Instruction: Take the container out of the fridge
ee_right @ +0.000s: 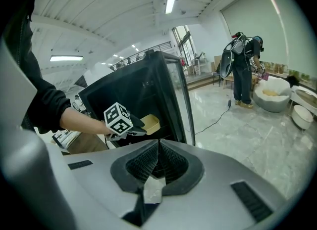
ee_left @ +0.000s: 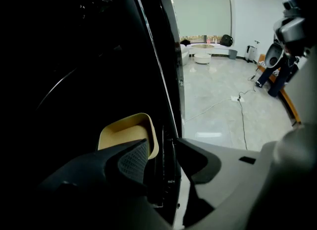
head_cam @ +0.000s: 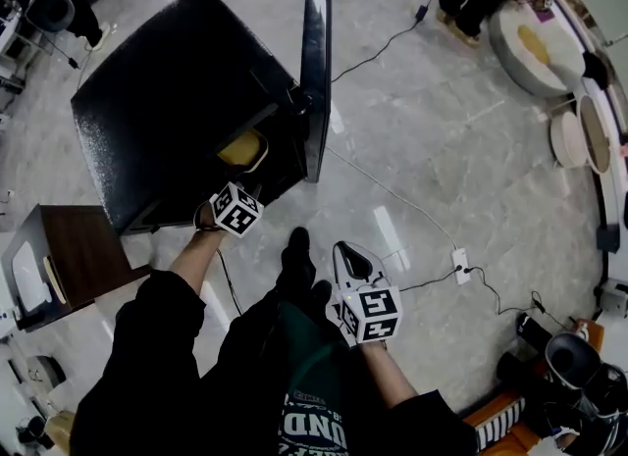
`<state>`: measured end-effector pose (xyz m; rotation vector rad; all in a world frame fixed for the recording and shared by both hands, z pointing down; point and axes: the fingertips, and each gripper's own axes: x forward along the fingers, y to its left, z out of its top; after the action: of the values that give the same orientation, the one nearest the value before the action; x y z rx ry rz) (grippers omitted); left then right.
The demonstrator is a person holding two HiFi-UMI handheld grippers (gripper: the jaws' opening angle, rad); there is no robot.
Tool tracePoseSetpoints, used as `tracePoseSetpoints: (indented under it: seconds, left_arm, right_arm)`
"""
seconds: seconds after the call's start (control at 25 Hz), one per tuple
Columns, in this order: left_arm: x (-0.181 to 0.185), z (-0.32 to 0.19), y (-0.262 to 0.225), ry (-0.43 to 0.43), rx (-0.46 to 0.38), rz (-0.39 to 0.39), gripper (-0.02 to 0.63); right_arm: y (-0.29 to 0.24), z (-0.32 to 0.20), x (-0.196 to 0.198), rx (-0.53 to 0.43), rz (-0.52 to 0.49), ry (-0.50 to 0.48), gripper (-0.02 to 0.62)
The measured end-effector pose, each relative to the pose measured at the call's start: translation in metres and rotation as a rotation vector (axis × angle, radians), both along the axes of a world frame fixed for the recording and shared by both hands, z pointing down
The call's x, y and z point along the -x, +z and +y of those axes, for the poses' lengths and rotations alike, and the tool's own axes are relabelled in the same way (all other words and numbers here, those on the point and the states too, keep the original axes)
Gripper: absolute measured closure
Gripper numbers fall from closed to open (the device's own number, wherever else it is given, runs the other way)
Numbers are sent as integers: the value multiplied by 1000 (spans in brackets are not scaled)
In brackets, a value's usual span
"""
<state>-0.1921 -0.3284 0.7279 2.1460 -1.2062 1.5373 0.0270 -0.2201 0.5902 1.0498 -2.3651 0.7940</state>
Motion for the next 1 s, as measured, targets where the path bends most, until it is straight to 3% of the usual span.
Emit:
tracePoseSetpoints:
  seconds: [0.44, 1.0]
  left_arm:
    - [10, -11, 26, 50, 75, -63, 428]
    - [15, -21, 51, 160, 149, -152, 537]
  right_arm:
    - [10, -6, -3, 38, 1, 34, 560]
    - [15, -15, -9, 50, 10, 78, 560]
